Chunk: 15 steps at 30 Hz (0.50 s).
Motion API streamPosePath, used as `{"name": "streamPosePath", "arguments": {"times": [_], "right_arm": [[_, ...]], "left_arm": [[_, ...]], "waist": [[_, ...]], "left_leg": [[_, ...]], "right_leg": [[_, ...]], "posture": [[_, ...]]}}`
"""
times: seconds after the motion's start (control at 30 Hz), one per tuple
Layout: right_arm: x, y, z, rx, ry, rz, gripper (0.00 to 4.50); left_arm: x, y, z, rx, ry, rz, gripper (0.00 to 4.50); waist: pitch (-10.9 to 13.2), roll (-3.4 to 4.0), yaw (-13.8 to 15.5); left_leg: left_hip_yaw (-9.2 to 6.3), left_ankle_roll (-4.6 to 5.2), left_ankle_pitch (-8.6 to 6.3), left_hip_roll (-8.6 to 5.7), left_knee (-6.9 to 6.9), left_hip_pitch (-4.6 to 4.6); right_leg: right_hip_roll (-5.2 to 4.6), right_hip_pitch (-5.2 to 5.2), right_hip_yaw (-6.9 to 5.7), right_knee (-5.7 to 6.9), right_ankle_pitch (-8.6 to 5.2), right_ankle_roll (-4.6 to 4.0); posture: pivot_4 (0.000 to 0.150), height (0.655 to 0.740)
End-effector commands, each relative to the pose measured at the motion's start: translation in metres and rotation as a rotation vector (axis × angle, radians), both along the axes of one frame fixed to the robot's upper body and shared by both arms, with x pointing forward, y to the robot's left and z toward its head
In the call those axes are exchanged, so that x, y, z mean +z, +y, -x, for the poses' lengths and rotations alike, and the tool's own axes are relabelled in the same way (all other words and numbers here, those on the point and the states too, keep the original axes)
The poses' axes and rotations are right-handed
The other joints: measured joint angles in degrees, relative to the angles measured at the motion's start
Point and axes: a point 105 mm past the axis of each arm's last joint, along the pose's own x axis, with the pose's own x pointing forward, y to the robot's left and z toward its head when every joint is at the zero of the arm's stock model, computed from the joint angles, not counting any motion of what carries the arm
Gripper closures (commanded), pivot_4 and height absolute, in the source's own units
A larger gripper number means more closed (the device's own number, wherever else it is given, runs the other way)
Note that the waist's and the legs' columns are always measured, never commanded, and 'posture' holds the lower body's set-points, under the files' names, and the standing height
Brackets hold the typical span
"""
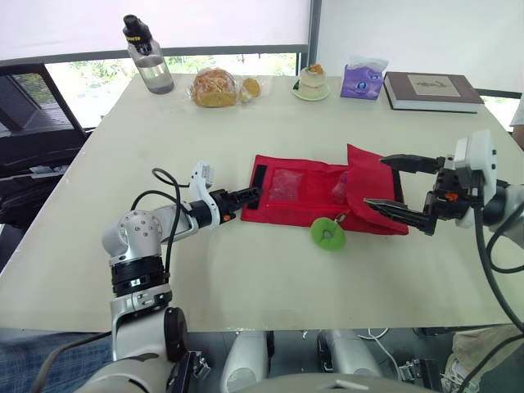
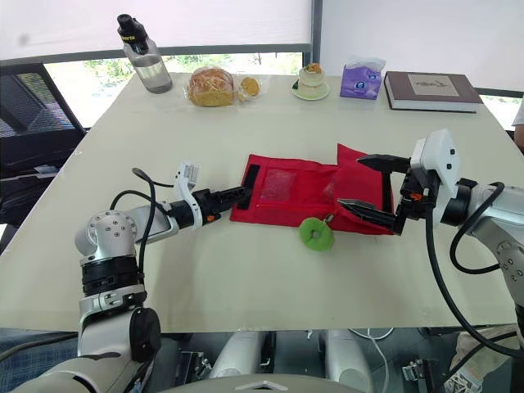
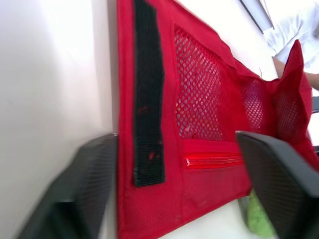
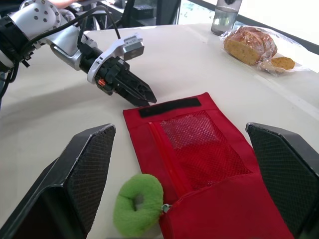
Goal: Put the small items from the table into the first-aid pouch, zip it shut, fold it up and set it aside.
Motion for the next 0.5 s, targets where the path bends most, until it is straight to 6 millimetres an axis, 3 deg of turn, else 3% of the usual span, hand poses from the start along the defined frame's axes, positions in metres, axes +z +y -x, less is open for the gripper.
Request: {"name": "streamPosePath", "arguments": {"times": [0.03,0.1,0.2,0.23,0.33,0.5], "right_arm": [[0.013,-0.003,0.005,0.0,-0.064,-0.006,0.0],[0.011,-0.003,0.004,0.002,-0.06,-0.002,0.0],[0.011,-0.001,0.004,0.009,-0.061,-0.006,0.0],[0.012,-0.001,0.004,0.01,-0.061,-0.009,0.0],[0.012,0.0,0.003,0.012,-0.061,-0.015,0.0],[0.009,0.002,0.002,0.021,-0.052,-0.02,0.0]], "left_arm": [[0.011,-0.017,0.003,-0.062,0.022,0.14,1.99],[0.015,-0.023,0.003,-0.078,0.023,0.187,2.67],[0.015,-0.026,0.005,-0.094,0.023,0.183,4.27],[0.016,-0.026,0.006,-0.095,0.023,0.185,4.48],[0.012,-0.015,0.012,-0.1,0.019,0.143,4.48],[0.002,0.022,0.026,-0.091,0.034,0.033,4.48]], "waist": [[0.0,-0.05,0.0],[0.1,-0.19,-0.1],[0.1,-0.21,-0.5],[0.1,-0.21,-0.7],[0.1,-0.22,-0.9],[0.1,-0.22,-1.6]], "left_leg": [[0.0,0.0,0.0,0.0,0.0,-0.01],[-0.01,0.0,0.0,0.0,0.01,-0.09],[-0.04,0.0,0.0,0.0,0.0,-0.12],[-0.05,-0.01,0.0,0.01,-0.02,-0.11],[-0.07,-0.01,0.0,0.01,-0.02,-0.09],[-0.07,-0.02,0.0,0.05,-0.11,-0.02]], "right_leg": [[0.0,0.0,0.0,0.0,0.0,0.0],[0.01,-0.05,-0.01,-0.01,0.0,0.0],[0.02,-0.09,-0.01,-0.01,0.01,0.0],[0.03,-0.09,-0.01,-0.01,0.01,-0.01],[0.06,-0.09,0.0,0.0,0.01,-0.01],[0.1,-0.17,0.05,0.03,0.01,-0.03]], "posture": [[0.15,0.74],[0.15,0.74],[0.15,0.74],[0.15,0.74],[0.15,0.74],[0.15,0.74]]}}
